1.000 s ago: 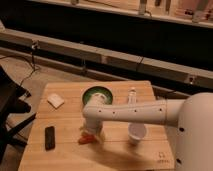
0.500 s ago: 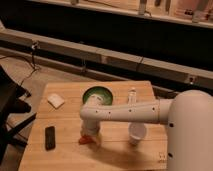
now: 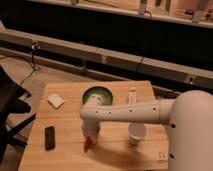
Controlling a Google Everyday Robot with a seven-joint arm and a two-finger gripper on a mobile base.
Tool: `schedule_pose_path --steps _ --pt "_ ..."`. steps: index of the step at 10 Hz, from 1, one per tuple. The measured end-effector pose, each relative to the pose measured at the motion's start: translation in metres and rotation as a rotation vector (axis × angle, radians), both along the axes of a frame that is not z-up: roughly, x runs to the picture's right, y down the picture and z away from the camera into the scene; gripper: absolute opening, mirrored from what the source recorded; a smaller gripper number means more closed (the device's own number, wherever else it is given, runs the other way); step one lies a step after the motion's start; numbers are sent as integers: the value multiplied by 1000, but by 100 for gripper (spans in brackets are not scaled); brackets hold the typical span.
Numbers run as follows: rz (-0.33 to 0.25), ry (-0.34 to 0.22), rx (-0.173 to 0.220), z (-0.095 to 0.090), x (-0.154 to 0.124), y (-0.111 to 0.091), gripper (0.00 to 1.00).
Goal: Place the pepper in the ceramic bowl
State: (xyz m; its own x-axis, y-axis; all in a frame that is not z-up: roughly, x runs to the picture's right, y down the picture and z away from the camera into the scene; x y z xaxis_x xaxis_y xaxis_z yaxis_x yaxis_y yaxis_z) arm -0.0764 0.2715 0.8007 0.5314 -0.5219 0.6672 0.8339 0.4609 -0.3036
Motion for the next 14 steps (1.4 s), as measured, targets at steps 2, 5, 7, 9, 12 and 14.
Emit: schedule_pose_path --steps 2,5,7,9,12,14 --pt "21 -8 10 -12 3 -20 0" --pt "47 -12 26 -24 10 -36 0" --pt "65 -16 36 -24 12 -42 0" --pt "92 -17 46 -35 17 -62 0" --pt "114 -18 53 -40 23 -74 0" --pt "141 -21 61 -40 28 -82 0"
